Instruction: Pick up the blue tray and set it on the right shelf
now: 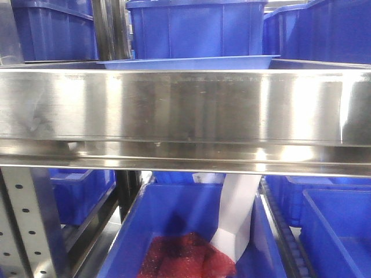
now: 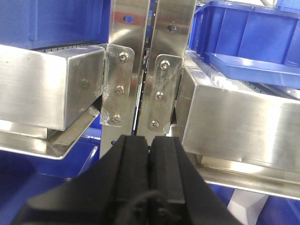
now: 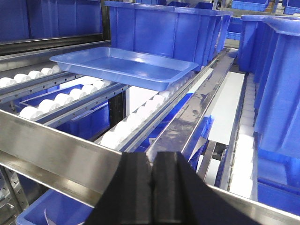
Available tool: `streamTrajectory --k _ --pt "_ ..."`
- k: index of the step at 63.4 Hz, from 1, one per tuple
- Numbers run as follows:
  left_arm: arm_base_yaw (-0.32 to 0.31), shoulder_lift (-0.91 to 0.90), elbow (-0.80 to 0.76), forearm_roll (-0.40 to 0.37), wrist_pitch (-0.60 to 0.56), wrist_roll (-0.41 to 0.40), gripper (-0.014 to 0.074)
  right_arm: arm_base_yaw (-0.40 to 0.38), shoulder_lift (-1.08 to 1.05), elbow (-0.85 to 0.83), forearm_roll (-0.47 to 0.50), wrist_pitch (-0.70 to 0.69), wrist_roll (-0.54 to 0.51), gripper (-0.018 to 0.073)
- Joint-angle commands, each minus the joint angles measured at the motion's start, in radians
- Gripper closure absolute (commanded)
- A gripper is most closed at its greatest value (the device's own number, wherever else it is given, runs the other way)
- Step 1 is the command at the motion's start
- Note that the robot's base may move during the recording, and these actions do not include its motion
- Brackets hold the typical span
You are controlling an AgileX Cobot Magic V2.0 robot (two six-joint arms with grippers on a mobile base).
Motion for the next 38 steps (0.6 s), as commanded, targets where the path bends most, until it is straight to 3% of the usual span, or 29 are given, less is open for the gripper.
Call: streamTrajectory --k 1,26,31,38 --pt "0.002 -0.016 0.031 -0.008 -0.098 0.005 0.0645 0.002 0.013 -0.027 -0.014 -0.093 -0.003 0.0538" --pt "0.002 -0.016 0.031 -0.008 -0.098 0.005 0.0645 -0.008 0.013 -0.027 0.004 -0.095 -0.003 0.0538" --pt "0.002 -0.016 0.031 -0.008 -0.098 0.005 0.0645 -0.060 0.013 -0.012 0.027 -0.092 -0.044 0.0538" --pt "0.002 -0.016 0.031 -0.008 -0.098 0.005 0.0645 -0.207 -0.007 0.037 0.160 -0.134 -0.192 0.0538"
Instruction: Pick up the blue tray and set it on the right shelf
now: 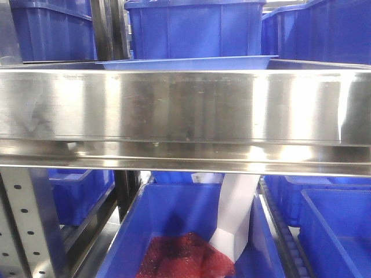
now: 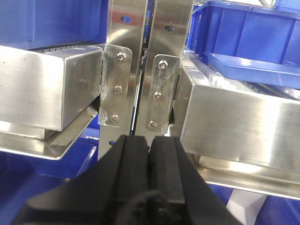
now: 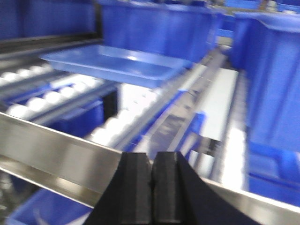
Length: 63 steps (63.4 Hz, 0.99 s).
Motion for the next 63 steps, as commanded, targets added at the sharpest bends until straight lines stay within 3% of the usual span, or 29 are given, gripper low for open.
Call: streamTrajectory --k 1,8,14,20,30,63 --pt "0.002 -0.016 0.031 -0.008 -0.098 0.005 0.0645 -0.119 -0.008 0.017 0.105 -0.130 -0.129 0.0538" --pt "0.002 -0.016 0.031 -0.008 -0.098 0.005 0.0645 -0.266 -0.060 0.102 0.237 -0.216 -0.228 0.0538" --pt "0.002 -0.016 0.031 -0.008 -0.098 0.005 0.0645 -0.365 -0.113 0.182 0.270 -0.273 -0.233 0.0538" --pt "0.002 -0.016 0.031 -0.008 -0.098 0.005 0.0645 -0.412 -0.165 0.268 0.269 -0.343 -0.232 0.0538" --pt "0.002 -0.016 0.031 -0.008 -0.098 0.005 0.0645 -0.417 -0.172 0.390 0.269 -0.490 -0.232 0.0538" --pt "0.002 -0.016 0.031 -0.008 -0.098 0.005 0.0645 -0.417 -0.172 0.385 0.268 -0.467 -0.232 0.0538"
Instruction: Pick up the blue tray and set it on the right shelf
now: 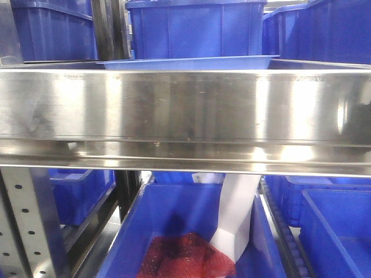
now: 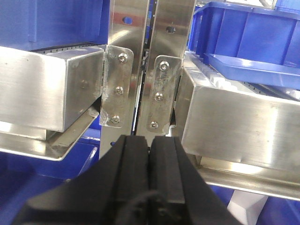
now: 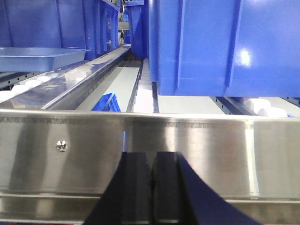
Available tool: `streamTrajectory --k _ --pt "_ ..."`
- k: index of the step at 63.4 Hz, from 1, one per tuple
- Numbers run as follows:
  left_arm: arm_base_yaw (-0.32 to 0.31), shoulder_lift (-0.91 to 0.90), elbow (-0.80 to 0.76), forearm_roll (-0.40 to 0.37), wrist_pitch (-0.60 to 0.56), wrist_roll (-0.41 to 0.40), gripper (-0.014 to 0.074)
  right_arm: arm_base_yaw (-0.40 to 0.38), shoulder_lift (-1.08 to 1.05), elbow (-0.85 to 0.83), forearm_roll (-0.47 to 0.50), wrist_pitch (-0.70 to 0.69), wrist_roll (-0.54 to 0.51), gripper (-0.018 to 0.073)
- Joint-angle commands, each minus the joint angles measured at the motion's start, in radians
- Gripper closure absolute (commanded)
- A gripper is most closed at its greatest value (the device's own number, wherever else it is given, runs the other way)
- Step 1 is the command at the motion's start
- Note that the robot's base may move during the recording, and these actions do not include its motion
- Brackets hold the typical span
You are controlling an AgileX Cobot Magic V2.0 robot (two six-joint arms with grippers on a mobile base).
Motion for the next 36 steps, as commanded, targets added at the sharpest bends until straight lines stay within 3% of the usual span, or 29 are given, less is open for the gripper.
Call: streamTrajectory --k 1,36 --pt "0.002 -0.016 0.031 -0.008 -0.095 0.003 0.0645 -0.007 -0.021 -0.022 0.004 -0.095 -0.007 0.0538" --pt "0.002 -0.016 0.031 -0.008 -0.095 0.003 0.0645 -0.007 -0.021 -0.022 0.004 -0.095 -0.007 0.0538"
